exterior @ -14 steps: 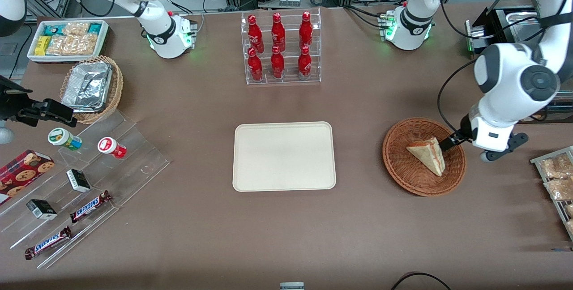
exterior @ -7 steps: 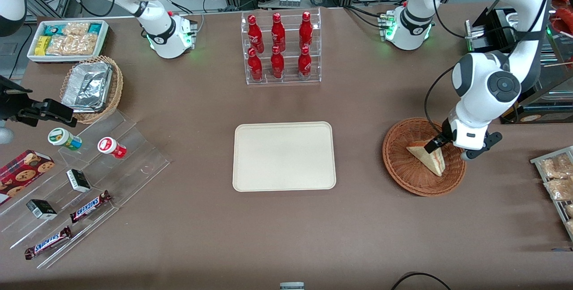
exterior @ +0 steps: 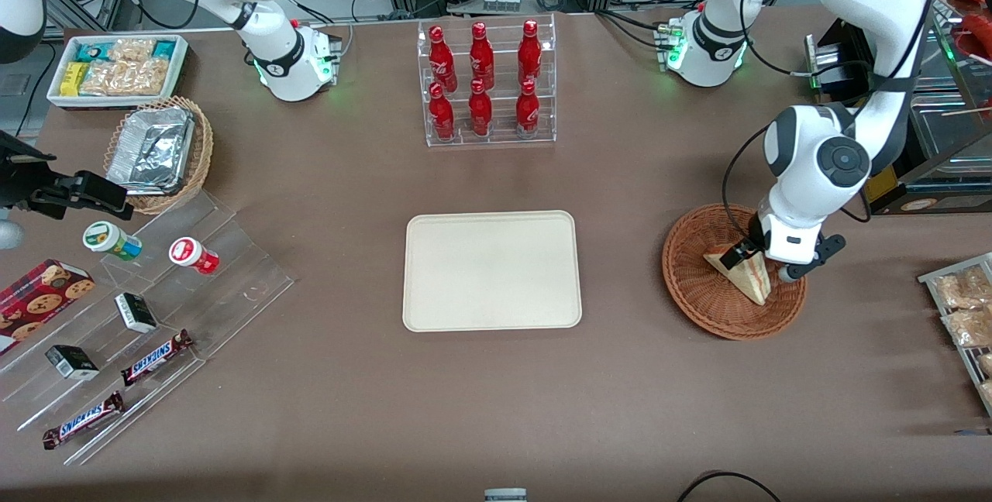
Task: Place sandwich from basket to tray
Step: 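Lower the left gripper and close it on the wrapped sandwich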
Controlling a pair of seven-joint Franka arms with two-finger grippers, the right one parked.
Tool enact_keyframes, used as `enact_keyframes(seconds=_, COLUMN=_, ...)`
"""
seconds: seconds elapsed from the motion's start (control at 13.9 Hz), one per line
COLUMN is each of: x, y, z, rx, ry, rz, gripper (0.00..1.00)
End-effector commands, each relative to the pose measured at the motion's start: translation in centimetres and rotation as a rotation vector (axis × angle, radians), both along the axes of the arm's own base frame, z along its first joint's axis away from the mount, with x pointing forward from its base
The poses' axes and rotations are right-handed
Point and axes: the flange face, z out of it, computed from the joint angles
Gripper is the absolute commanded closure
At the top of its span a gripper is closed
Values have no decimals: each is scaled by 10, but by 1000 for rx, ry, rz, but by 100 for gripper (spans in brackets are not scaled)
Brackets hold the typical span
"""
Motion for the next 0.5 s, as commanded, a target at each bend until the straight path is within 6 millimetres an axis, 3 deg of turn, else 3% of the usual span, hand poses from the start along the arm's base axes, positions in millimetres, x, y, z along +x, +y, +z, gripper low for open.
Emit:
enact_keyframes(seconds=0.0, x=-1, y=5, z=-3, rx=4, ry=-12, rz=23, gripper=31)
enact_keyframes(seconds=0.07, x=1, y=5, z=-3, rx=3, ry=-13, rz=29, gripper=63)
enact_keyframes(seconds=0.14, x=5, y=9, z=2, rx=0, ry=-26, rz=48, gripper=89)
enact_keyframes(seconds=0.22, x=10, y=15, z=7, rx=0, ry=-36, rz=63, gripper=100)
enact_keyframes(seconds=0.43, x=15, y=13, z=24, rx=-2, ry=-59, rz=60, gripper=100)
